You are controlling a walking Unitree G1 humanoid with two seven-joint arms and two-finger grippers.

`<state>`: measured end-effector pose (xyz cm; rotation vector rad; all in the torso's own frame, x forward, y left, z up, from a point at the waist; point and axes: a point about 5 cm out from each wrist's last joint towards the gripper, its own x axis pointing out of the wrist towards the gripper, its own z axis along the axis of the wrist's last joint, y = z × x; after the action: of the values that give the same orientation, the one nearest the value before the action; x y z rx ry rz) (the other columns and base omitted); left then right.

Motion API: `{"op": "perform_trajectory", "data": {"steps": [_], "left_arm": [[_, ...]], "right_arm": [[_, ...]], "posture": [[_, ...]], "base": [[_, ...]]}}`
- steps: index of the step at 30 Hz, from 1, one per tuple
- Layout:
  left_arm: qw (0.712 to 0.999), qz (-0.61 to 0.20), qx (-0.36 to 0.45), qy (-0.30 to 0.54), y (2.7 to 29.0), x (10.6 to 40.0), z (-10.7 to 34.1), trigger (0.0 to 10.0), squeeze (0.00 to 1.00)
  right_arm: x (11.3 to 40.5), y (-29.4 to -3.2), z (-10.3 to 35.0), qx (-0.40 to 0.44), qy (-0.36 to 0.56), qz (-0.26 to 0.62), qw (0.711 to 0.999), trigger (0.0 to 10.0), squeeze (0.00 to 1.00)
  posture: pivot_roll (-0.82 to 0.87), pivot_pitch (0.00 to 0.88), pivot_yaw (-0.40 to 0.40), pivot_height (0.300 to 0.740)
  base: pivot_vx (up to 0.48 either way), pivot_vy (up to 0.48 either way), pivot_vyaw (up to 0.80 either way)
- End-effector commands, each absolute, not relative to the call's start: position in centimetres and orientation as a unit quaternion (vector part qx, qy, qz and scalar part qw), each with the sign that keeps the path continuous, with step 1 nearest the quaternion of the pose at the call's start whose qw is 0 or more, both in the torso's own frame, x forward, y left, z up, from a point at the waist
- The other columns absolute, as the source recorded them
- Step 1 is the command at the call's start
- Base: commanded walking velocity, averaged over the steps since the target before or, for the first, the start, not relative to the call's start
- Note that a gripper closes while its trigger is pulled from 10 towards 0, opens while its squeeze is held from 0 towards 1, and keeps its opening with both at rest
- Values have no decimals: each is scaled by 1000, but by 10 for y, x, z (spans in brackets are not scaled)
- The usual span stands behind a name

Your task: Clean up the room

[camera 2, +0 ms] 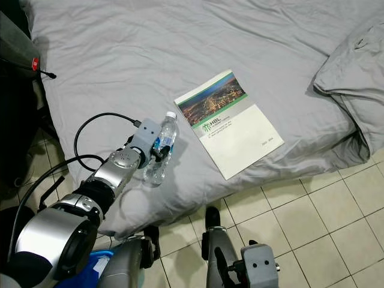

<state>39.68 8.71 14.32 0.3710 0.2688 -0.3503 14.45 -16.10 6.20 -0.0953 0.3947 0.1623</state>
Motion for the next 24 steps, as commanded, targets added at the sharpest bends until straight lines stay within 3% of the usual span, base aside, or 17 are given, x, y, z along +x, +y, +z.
{"op": "perform_trajectory", "data": {"steps": [1,17,24], "left_arm": [[958,-169,160,169,90,391,128,10000,0],[965,-193,128,120,75,399,156,10000,0],[952,-210,128,183,68,387,128,10000,0]], "right_arm": [[135,-162,51,-44,231,80,969,10000,0],[135,-161,50,-43,230,80,969,10000,0],[136,-160,48,-43,232,84,968,10000,0]], "posture": [[-234,655,46,740],[-229,652,60,740],[-227,652,59,740]], "base": [[0,0,0],[0,0,0],[0,0,0]]}}
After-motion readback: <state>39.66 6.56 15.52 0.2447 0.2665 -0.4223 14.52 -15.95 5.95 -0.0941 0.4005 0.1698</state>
